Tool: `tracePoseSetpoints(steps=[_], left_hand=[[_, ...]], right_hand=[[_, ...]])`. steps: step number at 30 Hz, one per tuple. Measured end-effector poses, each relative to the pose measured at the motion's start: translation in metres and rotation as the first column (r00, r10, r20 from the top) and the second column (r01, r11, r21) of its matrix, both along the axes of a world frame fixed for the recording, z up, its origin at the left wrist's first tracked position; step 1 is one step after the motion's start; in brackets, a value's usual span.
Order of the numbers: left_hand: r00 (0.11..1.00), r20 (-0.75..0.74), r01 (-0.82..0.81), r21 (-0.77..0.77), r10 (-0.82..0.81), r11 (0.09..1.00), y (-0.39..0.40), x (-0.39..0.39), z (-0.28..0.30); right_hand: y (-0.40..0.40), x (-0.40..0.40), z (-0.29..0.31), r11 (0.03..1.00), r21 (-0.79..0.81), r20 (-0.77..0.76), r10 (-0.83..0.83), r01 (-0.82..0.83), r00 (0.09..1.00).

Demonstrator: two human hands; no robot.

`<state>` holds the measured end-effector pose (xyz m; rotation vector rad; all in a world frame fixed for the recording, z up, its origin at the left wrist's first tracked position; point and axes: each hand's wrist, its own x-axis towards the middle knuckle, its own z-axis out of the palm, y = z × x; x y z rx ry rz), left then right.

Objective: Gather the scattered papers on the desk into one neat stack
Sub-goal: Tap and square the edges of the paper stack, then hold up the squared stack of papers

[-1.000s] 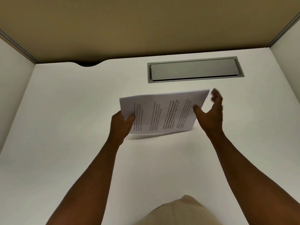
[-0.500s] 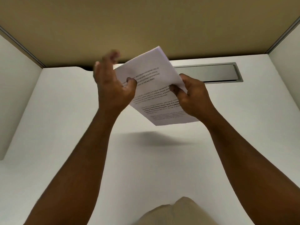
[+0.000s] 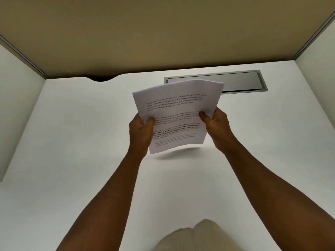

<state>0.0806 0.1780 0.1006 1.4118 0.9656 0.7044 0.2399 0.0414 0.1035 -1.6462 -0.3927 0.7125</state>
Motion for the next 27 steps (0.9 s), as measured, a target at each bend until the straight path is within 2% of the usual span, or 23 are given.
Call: tracePoseSetpoints(steps=[4,8,11,16,20,23,27], left_hand=[[0.999,-0.022,-0.040,0.017,0.040,0.999,-0.005,-0.004,-0.011],[0.996,-0.091,-0.011,-0.047,0.007,0.999,-0.012,-0.008,-0.029],[0.995,-0.103,-0.018,-0.065,0.012,0.998,-0.016,-0.009,-0.033],[0.998,-0.055,-0.034,-0.051,0.031,0.998,-0.010,-0.010,-0.030],[0.991,-0.132,0.013,-0.071,-0.022,0.997,-0.017,-0.011,-0.046],[0.984,-0.175,-0.019,-0.076,0.006,0.997,-0.023,-0.010,-0.053],[0.982,-0.187,-0.009,-0.068,-0.004,0.998,-0.018,-0.012,-0.050]], right_hand=[[0.000,-0.006,-0.011,0.998,0.033,-0.110,-0.043,0.047,0.993],[-0.002,-0.012,-0.027,0.999,-0.029,-0.161,-0.036,0.032,0.986],[-0.003,-0.015,-0.033,0.997,-0.055,-0.153,-0.052,0.044,0.987],[-0.005,-0.009,-0.030,0.999,-0.010,-0.120,-0.048,0.047,0.992],[-0.010,-0.015,-0.045,0.994,-0.106,-0.099,-0.027,0.017,0.995],[-0.010,-0.018,-0.050,0.987,-0.158,-0.070,-0.008,-0.004,0.997],[-0.009,-0.016,-0.044,0.980,-0.199,0.043,0.043,-0.034,0.998]])
